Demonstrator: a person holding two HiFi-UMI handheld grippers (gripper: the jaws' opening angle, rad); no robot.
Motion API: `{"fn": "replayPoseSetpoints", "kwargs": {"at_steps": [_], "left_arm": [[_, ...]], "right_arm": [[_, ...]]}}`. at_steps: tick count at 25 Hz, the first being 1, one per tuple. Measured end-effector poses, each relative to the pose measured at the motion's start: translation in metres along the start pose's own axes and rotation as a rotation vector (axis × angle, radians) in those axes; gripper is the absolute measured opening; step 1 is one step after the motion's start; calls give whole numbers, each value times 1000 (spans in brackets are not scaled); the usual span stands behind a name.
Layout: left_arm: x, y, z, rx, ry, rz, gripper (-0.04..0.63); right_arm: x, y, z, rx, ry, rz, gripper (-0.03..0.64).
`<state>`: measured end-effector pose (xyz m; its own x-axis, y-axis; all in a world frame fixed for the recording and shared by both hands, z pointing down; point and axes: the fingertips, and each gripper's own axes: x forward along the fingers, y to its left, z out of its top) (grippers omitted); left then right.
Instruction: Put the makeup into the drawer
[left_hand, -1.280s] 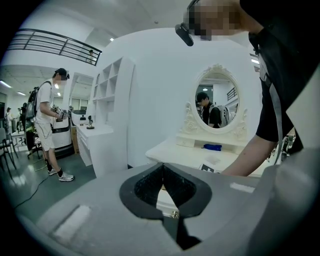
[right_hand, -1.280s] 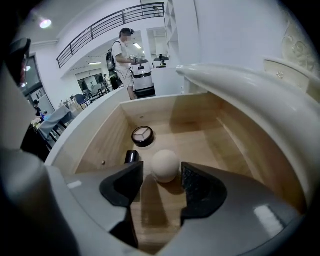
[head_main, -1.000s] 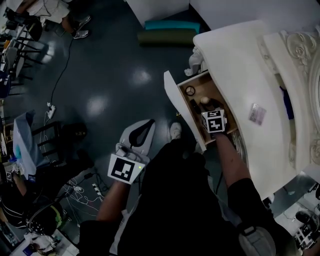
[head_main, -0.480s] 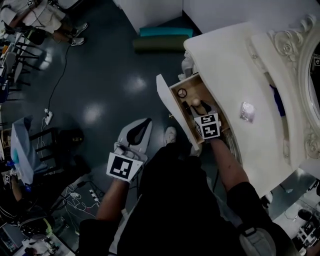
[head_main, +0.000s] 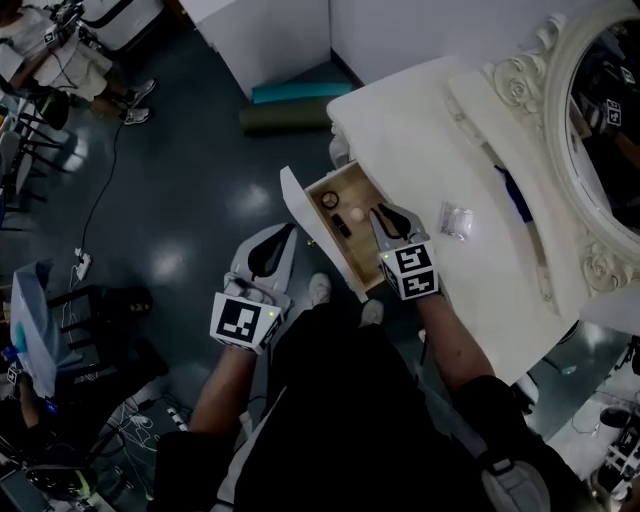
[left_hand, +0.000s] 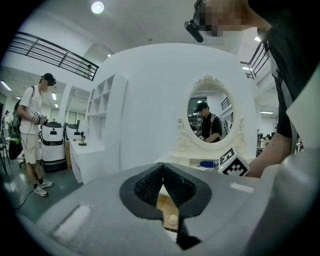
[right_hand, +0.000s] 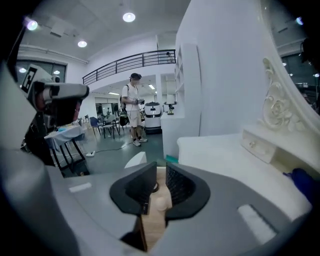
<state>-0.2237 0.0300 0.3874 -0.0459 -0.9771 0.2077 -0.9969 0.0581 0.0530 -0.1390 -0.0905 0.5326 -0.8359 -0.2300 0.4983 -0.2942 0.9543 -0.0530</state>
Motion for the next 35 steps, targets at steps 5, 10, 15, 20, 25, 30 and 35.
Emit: {"fn": "replayPoseSetpoints", "kwargs": {"at_steps": [5,10,15,20,25,30,35], "left_arm": [[10,-20,11,11,-54,-32,3],[20,-39,16,20,-76,-49,3],[25,-55,22,33,-99,-70,3],[23,-65,21,27,-127,-90,3],[23,-70,23,23,-130,-94,3],[26,-75,23,26,-140,-109,3],[30,-77,21,28,-134,-118,3]], "right_arm": [[-48,-29,22,1,-89,-63,32],[-96,-53,34,18,-156,-129,21],[-142,-70,39,29,-207,-200,20],[-176,-83,28,38,-216,-253,18],[-193,-95,10,45,-189,-296,18],[-194,-103,-7,54,-154,-313,18],[-183,-109,-23,54,-98,-318,22]]}}
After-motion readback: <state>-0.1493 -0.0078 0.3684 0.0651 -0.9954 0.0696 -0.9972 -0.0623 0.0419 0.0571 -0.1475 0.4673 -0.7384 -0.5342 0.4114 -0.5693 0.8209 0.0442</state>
